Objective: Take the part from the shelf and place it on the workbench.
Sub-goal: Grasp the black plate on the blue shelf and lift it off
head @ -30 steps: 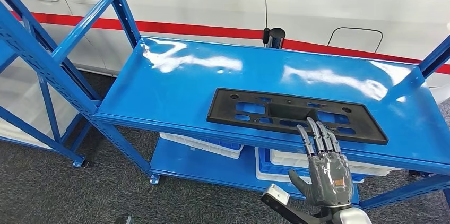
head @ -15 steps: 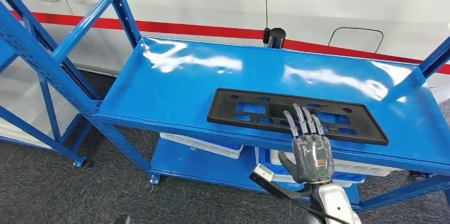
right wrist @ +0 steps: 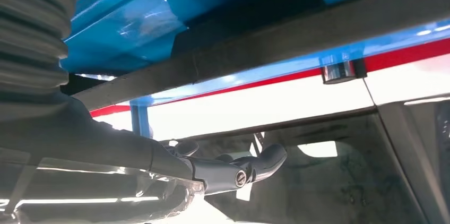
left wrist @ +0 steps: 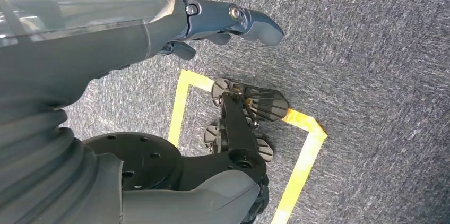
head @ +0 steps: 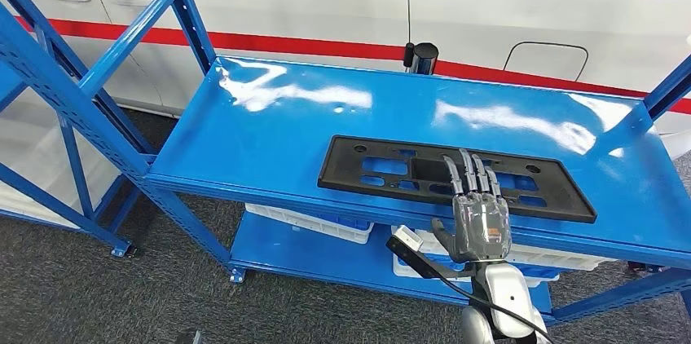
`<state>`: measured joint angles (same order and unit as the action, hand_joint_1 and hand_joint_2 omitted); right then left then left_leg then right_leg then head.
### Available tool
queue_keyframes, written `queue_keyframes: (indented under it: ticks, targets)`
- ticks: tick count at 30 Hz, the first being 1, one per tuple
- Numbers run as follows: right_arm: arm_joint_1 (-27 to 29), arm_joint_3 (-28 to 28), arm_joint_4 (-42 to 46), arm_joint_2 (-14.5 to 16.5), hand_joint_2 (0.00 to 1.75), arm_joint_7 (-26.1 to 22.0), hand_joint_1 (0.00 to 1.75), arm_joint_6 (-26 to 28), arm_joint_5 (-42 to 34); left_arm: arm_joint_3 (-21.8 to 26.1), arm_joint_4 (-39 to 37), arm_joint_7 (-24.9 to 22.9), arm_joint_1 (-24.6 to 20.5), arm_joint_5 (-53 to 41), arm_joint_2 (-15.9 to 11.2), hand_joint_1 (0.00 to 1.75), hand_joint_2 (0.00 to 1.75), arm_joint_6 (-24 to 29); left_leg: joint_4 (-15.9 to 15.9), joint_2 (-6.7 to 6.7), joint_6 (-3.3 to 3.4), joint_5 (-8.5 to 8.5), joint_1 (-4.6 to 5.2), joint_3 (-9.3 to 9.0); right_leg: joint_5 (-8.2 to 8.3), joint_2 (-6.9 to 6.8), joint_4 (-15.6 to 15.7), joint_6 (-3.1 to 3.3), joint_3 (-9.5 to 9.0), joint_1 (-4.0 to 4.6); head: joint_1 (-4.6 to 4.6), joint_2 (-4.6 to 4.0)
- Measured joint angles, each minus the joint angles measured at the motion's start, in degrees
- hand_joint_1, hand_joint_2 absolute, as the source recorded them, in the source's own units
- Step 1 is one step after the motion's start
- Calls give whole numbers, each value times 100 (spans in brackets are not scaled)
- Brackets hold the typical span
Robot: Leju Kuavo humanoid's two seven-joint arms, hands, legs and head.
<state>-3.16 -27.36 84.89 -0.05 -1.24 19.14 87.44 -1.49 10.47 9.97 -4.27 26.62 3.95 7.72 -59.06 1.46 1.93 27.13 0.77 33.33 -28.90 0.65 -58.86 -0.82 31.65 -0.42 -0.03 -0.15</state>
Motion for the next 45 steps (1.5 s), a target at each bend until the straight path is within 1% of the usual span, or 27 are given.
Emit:
queue_keyframes:
  ticks: [5, 13, 20, 31, 35, 45]
  targets:
    - [-164, 234, -79, 69, 175, 52, 0, 104, -21, 0, 1, -19, -57, -17, -27, 0, 175, 0, 0, 1, 0, 0, 0, 0, 0, 0, 0, 0, 0, 0, 1, 0]
    - [-168, 485, -51, 139, 175, 65, 0, 69, -44, -7, 0, -56, -80, -46, -36, 0, 175, 5, 0, 0, 0, 0, 0, 0, 0, 0, 0, 0, 1, 0, 1, 0]
    - [-199, 602, -222, 210, 175, 123, 0, -16, 38, -11, 0, -81, -87, -73, -36, 0, 175, 4, 0, 0, 0, 0, 0, 0, 0, 0, 0, 0, 0, 1, 1, 0]
    - [-362, 636, -505, 324, 175, 168, 1, -37, 68, -13, 0, -90, -95, -83, -36, 0, 175, 1, 0, -2, 0, 0, 0, -4, 0, 0, 0, 0, -3, 1, 1, 0]
    - [-379, 640, -564, 349, 175, 162, 175, -46, 46, -13, 0, -90, -95, -85, -36, 0, 175, 0, 0, -1, 0, 0, 0, -6, 0, 0, 0, 0, -5, 1, 1, 0]
    - [-384, 648, -699, 421, 175, 39, 175, -70, -147, -15, 0, -98, -96, -99, -36, 0, 175, -36, 0, -2, 0, 0, -1, -6, 0, 0, 0, 0, -6, 1, 1, 0]
